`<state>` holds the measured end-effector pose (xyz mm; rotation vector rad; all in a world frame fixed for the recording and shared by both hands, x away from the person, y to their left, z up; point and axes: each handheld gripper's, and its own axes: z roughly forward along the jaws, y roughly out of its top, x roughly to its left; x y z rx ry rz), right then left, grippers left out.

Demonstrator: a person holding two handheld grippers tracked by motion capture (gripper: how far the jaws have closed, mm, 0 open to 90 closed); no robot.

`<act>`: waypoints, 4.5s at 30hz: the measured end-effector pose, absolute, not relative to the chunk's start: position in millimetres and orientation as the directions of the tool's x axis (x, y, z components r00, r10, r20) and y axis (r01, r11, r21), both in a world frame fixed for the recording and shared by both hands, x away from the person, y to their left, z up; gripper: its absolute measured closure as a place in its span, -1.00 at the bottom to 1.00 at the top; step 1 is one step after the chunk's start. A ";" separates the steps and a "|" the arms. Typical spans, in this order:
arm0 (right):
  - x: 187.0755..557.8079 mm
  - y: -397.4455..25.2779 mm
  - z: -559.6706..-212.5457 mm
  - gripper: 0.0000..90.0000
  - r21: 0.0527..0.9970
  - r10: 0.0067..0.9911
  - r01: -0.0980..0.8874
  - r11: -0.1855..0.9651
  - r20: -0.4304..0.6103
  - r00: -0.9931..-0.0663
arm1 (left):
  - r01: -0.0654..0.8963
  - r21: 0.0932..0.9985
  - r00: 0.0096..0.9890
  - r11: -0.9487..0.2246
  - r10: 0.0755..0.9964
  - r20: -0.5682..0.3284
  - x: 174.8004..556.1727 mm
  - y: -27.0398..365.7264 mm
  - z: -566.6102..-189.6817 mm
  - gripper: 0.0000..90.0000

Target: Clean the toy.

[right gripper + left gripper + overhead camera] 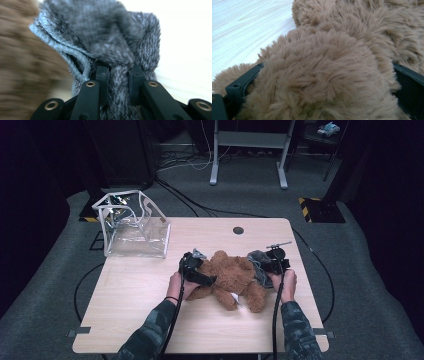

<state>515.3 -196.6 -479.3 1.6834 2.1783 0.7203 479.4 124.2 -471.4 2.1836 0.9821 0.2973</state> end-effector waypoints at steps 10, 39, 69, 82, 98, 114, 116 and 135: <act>475.1 -208.0 -416.4 0.68 0.644 0.924 0.734 0.216 0.107 -0.366 | 0.560 0.688 0.685 -0.461 0.725 -0.072 479.6 123.7 -471.1 -0.99; 483.5 -183.0 -442.3 0.68 0.525 0.905 0.789 0.320 0.076 -0.418 | 0.568 0.687 0.680 -0.453 0.729 -0.081 480.3 125.2 -472.1 -0.99; 480.8 -188.2 -464.7 0.67 0.464 0.920 0.825 0.323 0.049 -0.388 | 0.567 0.689 0.677 -0.452 0.732 -0.076 479.7 124.7 -473.2 -0.99; 462.8 -160.8 -441.2 0.64 0.523 0.868 0.781 0.341 0.143 -0.475 | 0.570 0.687 0.667 -0.451 0.742 -0.067 477.8 121.6 -473.2 -0.99; 451.7 -188.9 -471.8 0.65 0.424 0.896 0.825 0.373 0.065 -0.438 | 0.570 0.690 0.667 -0.447 0.741 -0.070 477.7 122.6 -473.6 -0.99; 437.9 -161.7 -454.2 0.64 0.527 0.880 0.767 0.365 0.074 -0.470 | 0.569 0.689 0.667 -0.449 0.742 -0.067 478.0 121.9 -473.8 -0.99; 436.7 -166.9 -458.4 0.64 0.528 0.881 0.770 0.358 0.081 -0.465 | 0.571 0.688 0.664 -0.448 0.745 -0.066 477.9 121.5 -473.8 -0.99; 399.4 -171.1 -416.8 0.65 0.655 0.861 0.658 0.372 0.021 -0.508 | 0.575 0.688 0.658 -0.443 0.750 -0.067 478.1 120.7 -473.7 -0.99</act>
